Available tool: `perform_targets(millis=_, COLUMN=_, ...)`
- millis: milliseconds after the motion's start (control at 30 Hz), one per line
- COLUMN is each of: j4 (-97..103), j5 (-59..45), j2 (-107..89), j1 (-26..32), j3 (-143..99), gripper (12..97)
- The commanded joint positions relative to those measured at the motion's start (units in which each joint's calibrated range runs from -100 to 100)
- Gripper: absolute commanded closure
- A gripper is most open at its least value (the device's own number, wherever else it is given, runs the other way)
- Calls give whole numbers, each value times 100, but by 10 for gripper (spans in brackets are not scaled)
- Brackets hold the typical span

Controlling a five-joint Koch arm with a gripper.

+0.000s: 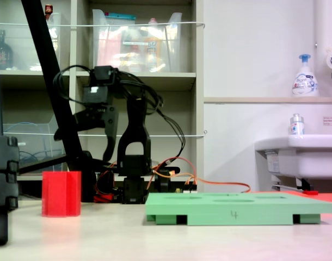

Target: Put the cross columnar block into the corresponding hole

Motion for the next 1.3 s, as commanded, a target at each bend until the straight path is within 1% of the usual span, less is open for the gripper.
perform_targets(millis=0, j4=-155, j5=-63, j2=355, j1=-68, j3=594, gripper=287)
perform_targets(millis=500, j4=-145, j5=-195, j2=3092, j1=-313, j3=2069, gripper=287)
perform_targets(millis=833, j4=-126, j5=-200, j2=3832, j1=-293, j3=2319, gripper=289)
perform_targets(millis=933, j4=-106, j5=-249, j2=4042, j1=-327, j3=2418, gripper=305)
perform_targets(millis=967, j4=-87, j5=-274, j2=4084, j1=-342, j3=2418, gripper=358)
perform_targets(millis=1033, j4=-77, j5=-327, j2=4112, j1=-366, j3=2418, gripper=514)
perform_targets(millis=1133, j4=-77, j5=-332, j2=4195, j1=-396, j3=2418, gripper=609)
perform_targets(millis=1267, j4=-232, j5=-332, j2=4237, j1=-420, j3=2359, gripper=698)
